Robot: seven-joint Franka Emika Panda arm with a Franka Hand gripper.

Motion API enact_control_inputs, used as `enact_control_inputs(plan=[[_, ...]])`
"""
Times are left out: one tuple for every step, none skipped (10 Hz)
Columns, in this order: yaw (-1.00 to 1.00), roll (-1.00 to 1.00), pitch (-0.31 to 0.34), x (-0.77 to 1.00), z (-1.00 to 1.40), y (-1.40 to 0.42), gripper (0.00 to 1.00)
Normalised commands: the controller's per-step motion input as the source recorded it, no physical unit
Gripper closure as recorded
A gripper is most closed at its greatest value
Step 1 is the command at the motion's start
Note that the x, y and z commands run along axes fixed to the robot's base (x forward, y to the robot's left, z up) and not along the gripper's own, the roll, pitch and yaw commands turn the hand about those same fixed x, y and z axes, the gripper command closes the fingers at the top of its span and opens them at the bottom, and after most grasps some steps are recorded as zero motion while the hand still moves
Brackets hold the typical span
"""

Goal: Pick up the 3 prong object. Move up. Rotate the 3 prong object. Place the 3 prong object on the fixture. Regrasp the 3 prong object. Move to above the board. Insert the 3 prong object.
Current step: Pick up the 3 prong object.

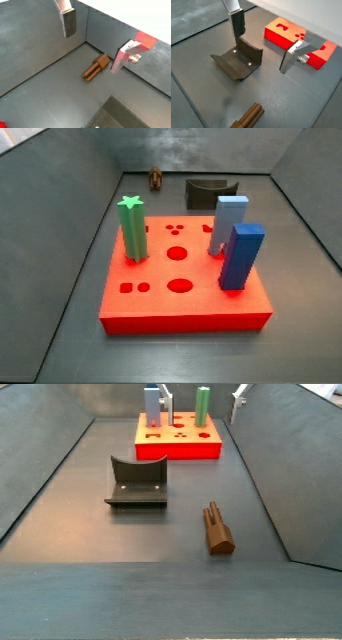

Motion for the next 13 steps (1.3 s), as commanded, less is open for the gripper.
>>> enact_control_inputs(plan=[[0.0,0.0,-0.066,-0.02,-0.04,-0.01,0.0],[0.0,0.0,-0.09,-0.25,-0.52,0.41,0.0],[0.09,-0.02,-0.111,-0.46,-0.82,0.85,0.0],[0.0,0.0,-0.151,-0.59,-0.91,0.75,0.0],[0.0,-0.04,-0.201,-0.45,-0.79,0.77,0.0],[0.0,-0.06,-0.243,-0.6,-0.71,0.67,0.0],[0.0,-0.05,-0.199,-0.44,-0.77,0.63,0.0],[-0.08,-0.02,-0.187,-0.47,-0.81,0.58,0.0],[-0.09,-0.03,-0.124,0.0,-0.87,0.47,0.0],[-0.2,-0.03,-0.12,0.23,-0.84,0.36,0.0],[-0.23,-0.03,-0.106,0.39,-0.87,0.33,0.0],[-0.25,-0.02,-0.099,0.39,-0.89,0.32,0.0],[-0.28,-0.01,-0.087,0.34,-0.93,0.29,0.0]])
